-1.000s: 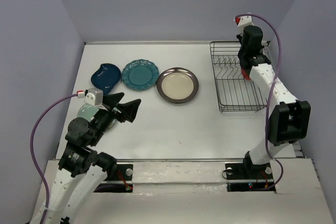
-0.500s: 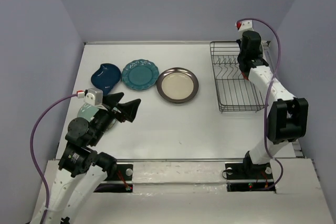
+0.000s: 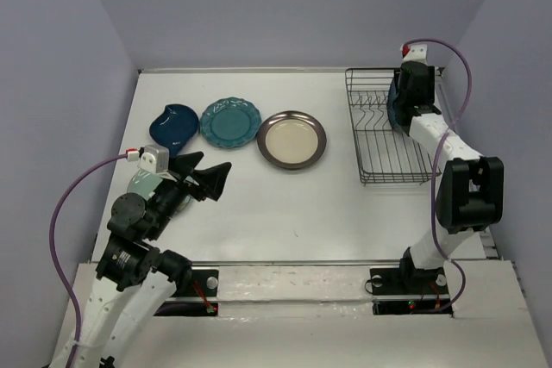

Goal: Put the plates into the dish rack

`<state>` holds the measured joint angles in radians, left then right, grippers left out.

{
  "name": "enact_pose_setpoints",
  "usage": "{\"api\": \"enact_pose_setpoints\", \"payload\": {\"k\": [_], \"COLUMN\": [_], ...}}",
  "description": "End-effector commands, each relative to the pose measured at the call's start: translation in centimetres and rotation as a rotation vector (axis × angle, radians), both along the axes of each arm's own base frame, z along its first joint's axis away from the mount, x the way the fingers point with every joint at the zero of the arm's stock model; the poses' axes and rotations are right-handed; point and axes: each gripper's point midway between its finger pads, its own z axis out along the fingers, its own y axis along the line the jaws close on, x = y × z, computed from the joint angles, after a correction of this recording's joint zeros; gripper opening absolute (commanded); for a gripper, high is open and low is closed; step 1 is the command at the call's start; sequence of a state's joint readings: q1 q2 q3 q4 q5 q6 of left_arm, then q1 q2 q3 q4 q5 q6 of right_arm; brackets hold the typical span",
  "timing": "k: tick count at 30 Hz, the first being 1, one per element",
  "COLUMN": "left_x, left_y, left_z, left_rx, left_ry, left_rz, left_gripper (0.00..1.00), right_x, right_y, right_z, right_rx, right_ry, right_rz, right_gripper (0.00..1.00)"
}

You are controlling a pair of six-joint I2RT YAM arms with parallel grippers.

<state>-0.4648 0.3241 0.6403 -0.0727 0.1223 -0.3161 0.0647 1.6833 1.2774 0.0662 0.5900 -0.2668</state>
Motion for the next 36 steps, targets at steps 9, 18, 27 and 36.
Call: {"api": "enact_pose_setpoints", "payload": {"k": [9,18,27,36], "left_x": [1.0,1.8,2.2,2.3], "left_y": [1.0,4.9,7.3,7.1], "left_z": [2.0,3.1,4.7,2.0], "left_rx": [-0.016,-0.057,-0.054,-0.036], "left_ry": [-0.037,-0.006,-0.028,-0.008], "left_rz": [0.065,0.282,0.412,0.406], "left_gripper": [0.99,0.99,0.99,0.99], "right_x": [-2.2,-12.8,-23.1,-22.1], "right_y": [7.4,37.0,57.9,65.8], "right_z": [12.9,5.1,-3.7,-12.2], "right_rx": [0.400,1.053,1.292,1.435], "right_ry": [-0.360,-0.085,0.319,0.542], "right_rz": [0.148,0.802,1.043,0.964], "right_gripper": [0.87,0.36,0.37,0.61]}}
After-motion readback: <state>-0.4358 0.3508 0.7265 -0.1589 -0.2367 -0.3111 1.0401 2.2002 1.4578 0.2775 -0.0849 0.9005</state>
